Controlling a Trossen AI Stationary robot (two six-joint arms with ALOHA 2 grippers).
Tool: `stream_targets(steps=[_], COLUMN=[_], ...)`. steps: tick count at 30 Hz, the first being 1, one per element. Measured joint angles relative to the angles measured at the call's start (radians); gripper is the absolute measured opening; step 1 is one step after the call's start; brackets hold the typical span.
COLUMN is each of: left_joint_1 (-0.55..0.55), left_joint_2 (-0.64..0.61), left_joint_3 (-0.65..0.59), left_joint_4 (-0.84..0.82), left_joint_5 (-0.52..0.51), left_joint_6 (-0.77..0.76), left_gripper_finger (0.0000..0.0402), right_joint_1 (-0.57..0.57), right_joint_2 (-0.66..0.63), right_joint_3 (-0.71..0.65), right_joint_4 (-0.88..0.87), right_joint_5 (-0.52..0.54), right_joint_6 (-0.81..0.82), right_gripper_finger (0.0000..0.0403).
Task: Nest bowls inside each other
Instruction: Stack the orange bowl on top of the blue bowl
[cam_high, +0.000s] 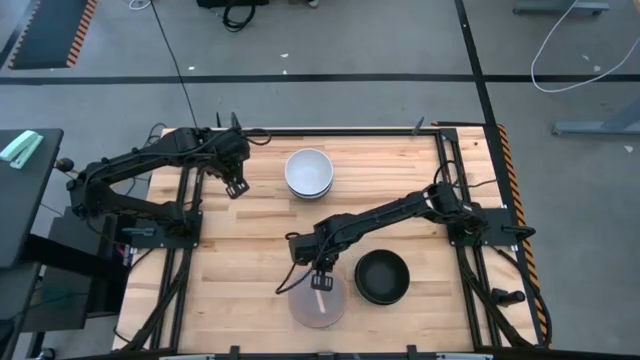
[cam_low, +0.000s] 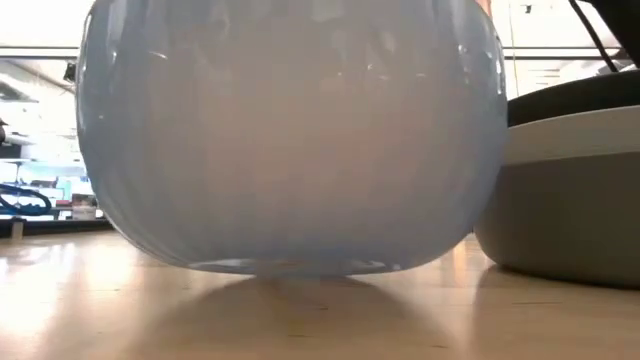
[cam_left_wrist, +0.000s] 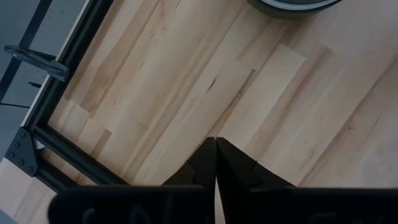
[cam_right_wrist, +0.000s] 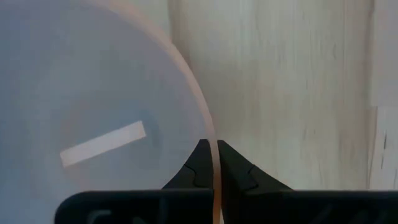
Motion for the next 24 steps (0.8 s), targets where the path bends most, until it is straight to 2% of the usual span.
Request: stream_targets(steps=[7,18,24], left_joint_1=[0.0,0.0,0.0], left_joint_2=[0.0,0.0,0.0], left_joint_3=[0.0,0.0,0.0], left_joint_4=[0.0,0.016,0.016], left_joint_5=[0.0,-0.001,-0.001], left_joint_6=[-0.003,-0.002,-0.003], left_gripper_finger=[0.0034,0.0007,0.0028], right_joint_1=[-0.073,-0.171,-0.191], right_joint_2=[-0.006,-0.008,-0.009], right_joint_3=[0.0,0.0,0.0], right_joint_4=[0.002,0.009,0.009], right_joint_5=[0.038,0.11,0.138], right_joint_6=[-0.019,-0.062,-0.06], right_gripper_finger=[0.0004,0.0003,0.0003])
